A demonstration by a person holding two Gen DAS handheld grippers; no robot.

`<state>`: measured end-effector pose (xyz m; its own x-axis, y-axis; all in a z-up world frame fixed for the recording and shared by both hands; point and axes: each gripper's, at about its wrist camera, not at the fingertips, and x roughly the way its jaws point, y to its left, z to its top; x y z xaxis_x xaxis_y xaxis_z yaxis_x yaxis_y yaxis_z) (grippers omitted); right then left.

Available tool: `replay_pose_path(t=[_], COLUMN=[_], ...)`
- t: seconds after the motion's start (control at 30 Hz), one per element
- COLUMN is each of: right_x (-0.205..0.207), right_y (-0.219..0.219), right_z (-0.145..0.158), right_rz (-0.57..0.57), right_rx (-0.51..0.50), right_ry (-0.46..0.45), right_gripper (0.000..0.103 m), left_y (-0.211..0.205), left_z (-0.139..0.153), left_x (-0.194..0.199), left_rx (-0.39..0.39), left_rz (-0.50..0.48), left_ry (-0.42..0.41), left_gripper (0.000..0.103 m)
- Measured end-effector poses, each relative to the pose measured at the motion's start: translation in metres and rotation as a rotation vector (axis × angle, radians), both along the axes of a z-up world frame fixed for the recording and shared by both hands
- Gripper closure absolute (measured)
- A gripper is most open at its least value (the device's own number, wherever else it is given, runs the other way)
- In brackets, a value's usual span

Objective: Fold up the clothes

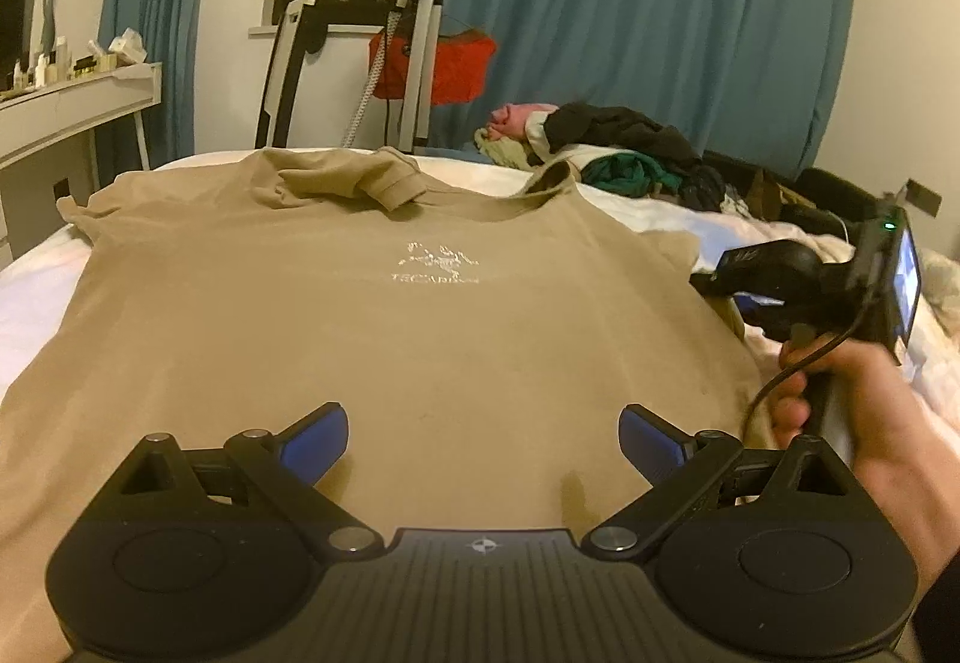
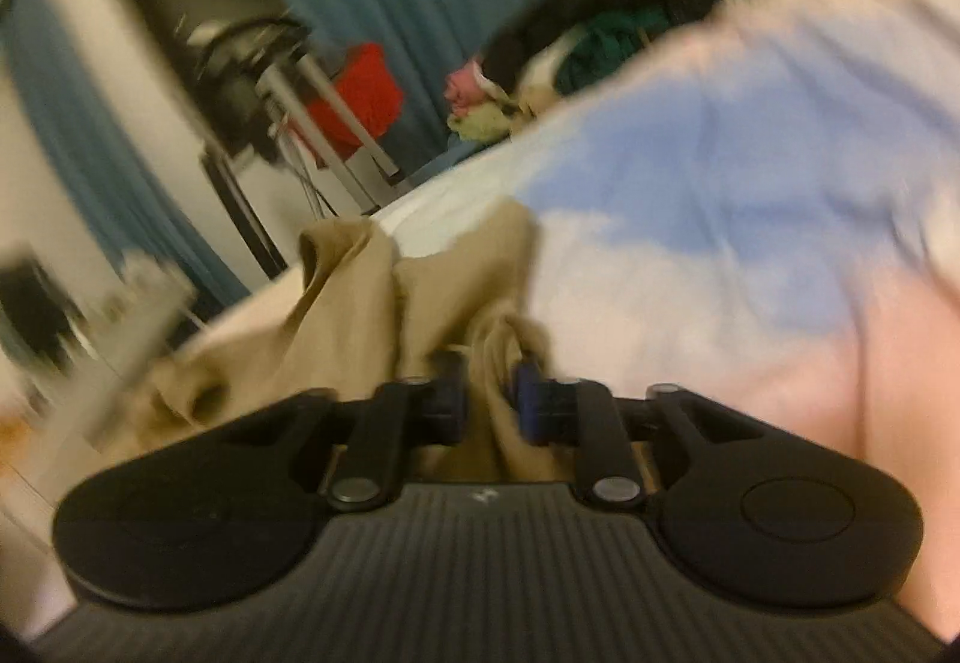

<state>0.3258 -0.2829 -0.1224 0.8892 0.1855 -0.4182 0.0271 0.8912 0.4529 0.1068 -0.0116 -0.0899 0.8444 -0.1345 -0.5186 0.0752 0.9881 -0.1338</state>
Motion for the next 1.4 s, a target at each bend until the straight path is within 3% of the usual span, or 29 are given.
replay_pose_path(t=[0.1,0.2,0.37,0.4,0.43,0.47,0.53,0.63,0.67,0.73,0.77,0.83,0.97,1.13,1.2,1.23,1.4], right_x=[-0.010,-0.021,-0.025,-0.026,-0.028,-0.029,-0.029,-0.022,-0.019,-0.021,-0.020,-0.016,0.002,0.037,0.050,0.053,0.050], right_y=[0.047,0.093,0.143,0.142,0.142,0.141,0.117,0.070,0.057,0.041,0.041,0.045,0.065,0.089,0.093,0.096,0.085], right_z=[0.023,0.033,0.023,0.024,0.026,0.027,0.035,0.040,0.039,0.039,0.040,0.040,0.029,0.020,0.024,0.031,0.076], right_rz=[0.070,0.197,0.435,0.455,0.474,0.490,0.453,0.356,0.314,0.259,0.264,0.276,0.280,0.197,0.177,0.189,0.174], right_rx=[-0.232,-0.391,-0.397,-0.389,-0.382,-0.368,-0.206,0.137,0.215,0.248,0.224,0.178,0.151,0.096,0.062,0.036,-0.117], right_ry=[-0.128,-0.203,-0.158,-0.170,-0.183,-0.195,-0.208,-0.202,-0.192,-0.188,-0.188,-0.171,-0.098,-0.004,0.008,-0.002,-0.077], right_gripper=[0.085,0.085,0.081,0.079,0.069,0.050,0.028,0.029,0.029,0.032,0.038,0.039,0.039,0.040,0.067,0.096,0.099], left_y=[0.005,0.010,0.015,0.015,0.015,0.015,0.015,0.015,0.015,0.016,0.018,0.020,0.028,0.038,0.043,0.045,0.054], left_z=[0.003,0.007,0.012,0.013,0.014,0.015,0.016,0.018,0.019,0.017,0.016,0.012,0.006,-0.002,-0.006,-0.007,-0.014], left_x=[0.001,0.000,-0.003,-0.003,-0.004,-0.004,-0.004,-0.004,-0.004,-0.002,0.001,0.005,0.012,0.020,0.023,0.024,0.031], left_rx=[-0.019,-0.038,-0.064,-0.069,-0.076,-0.083,-0.091,-0.101,-0.105,-0.108,-0.117,-0.136,-0.174,-0.222,-0.242,-0.251,-0.293], left_rz=[0.031,0.053,0.044,0.042,0.039,0.037,0.034,0.031,0.030,0.038,0.045,0.059,0.078,0.094,0.101,0.104,0.118], left_ry=[-0.018,-0.044,-0.055,-0.054,-0.055,-0.056,-0.060,-0.069,-0.071,-0.079,-0.077,-0.073,-0.056,-0.029,-0.018,-0.012,0.013], left_gripper=[0.005,0.005,0.005,0.005,0.005,0.005,0.005,0.005,0.005,0.005,0.005,0.005,0.005,0.005,0.005,0.005,0.005])
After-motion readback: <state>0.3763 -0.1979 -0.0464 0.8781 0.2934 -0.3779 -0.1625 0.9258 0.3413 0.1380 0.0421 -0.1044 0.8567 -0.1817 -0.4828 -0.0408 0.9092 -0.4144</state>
